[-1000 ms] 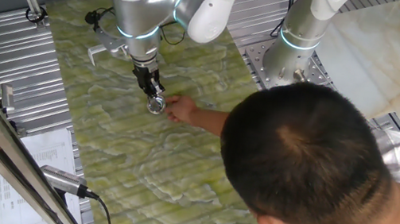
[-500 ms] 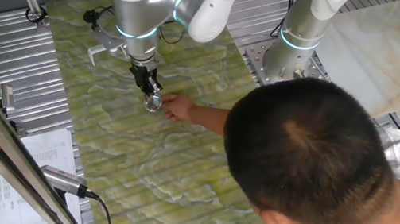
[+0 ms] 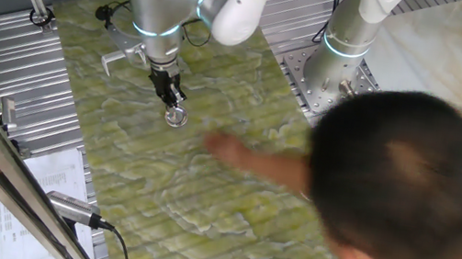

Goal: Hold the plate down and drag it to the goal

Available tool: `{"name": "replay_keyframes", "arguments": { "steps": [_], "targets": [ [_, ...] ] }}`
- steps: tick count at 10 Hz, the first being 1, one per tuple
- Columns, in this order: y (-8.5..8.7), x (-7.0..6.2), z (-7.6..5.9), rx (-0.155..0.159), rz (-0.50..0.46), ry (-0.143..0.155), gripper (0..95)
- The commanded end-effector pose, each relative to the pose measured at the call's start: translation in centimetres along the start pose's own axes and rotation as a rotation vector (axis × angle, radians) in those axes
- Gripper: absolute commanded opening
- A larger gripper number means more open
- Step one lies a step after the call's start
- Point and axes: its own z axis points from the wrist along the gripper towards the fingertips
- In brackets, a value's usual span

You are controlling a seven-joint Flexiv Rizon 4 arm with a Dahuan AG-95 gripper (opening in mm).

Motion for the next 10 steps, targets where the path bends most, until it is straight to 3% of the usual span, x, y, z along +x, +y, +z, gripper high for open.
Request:
{"name": "replay_keyframes", "arguments": {
  "steps": [1, 3, 10],
  "targets": [
    [-0.11, 0.19, -0.17, 0.037, -0.023, 0.005, 0.0],
    [-0.34, 0.40, -0.44, 0.026, -0.026, 0.003, 0.0],
    [-0.47, 0.50, -0.47, 0.047, -0.035, 0.006, 0.0]
  ]
}}
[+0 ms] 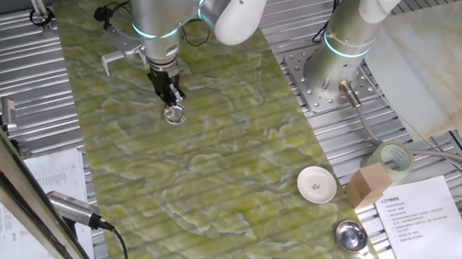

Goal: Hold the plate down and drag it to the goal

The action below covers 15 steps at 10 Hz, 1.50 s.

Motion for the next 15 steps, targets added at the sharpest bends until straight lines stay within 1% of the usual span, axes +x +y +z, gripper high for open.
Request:
{"name": "replay_keyframes", "arguments": {
  "steps": [1, 3, 5, 7, 10, 13, 15],
  "targets": [
    [-0.03, -0.01, 0.04, 0.000, 0.004, 0.000, 0.0],
    [-0.04, -0.03, 0.27, 0.009, 0.004, 0.000, 0.0],
    [-0.34, 0.25, -0.02, 0.023, -0.011, 0.007, 0.0],
    [-0.44, 0.32, -0.13, 0.013, -0.011, 0.003, 0.0],
    [-0.44, 0.32, -0.13, 0.019, -0.033, 0.004, 0.0],
    [-0.44, 0.32, -0.13, 0.019, -0.035, 0.005, 0.0],
    [-0.44, 0.32, -0.13, 0.008, -0.025, 0.005, 0.0]
  ]
}}
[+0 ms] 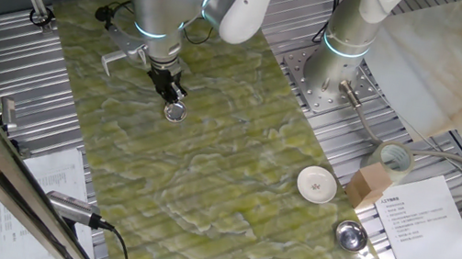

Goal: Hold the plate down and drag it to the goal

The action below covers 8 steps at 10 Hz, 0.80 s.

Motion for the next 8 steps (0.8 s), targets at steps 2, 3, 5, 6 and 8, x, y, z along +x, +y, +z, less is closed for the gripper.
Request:
{"name": "replay_keyframes", "arguments": {
  "steps": [2, 3, 5, 6, 8],
  "targets": [
    [0.08, -0.03, -0.04, -0.010, 0.047, 0.000, 0.0],
    [0.08, -0.03, -0.04, -0.009, 0.062, -0.001, 0.0],
    [0.08, -0.03, -0.04, -0.001, 0.094, -0.013, 0.0],
    [0.08, -0.03, -0.04, 0.004, 0.105, -0.010, 0.0],
    [0.08, -0.03, -0.04, 0.004, 0.114, -0.008, 0.0]
  ]
}}
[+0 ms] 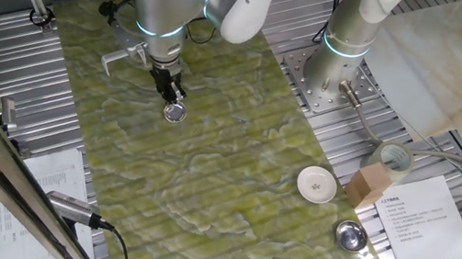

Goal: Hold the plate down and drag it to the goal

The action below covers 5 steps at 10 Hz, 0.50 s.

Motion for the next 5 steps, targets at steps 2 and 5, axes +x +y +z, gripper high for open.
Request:
{"name": "replay_keyframes", "arguments": {
  "steps": [2, 5],
  "targets": [
    [-0.05, -0.10, 0.03, -0.001, 0.008, -0.002, 0.0],
    [-0.77, -0.05, 0.15, 0.003, 0.007, 0.001, 0.0]
  ]
}}
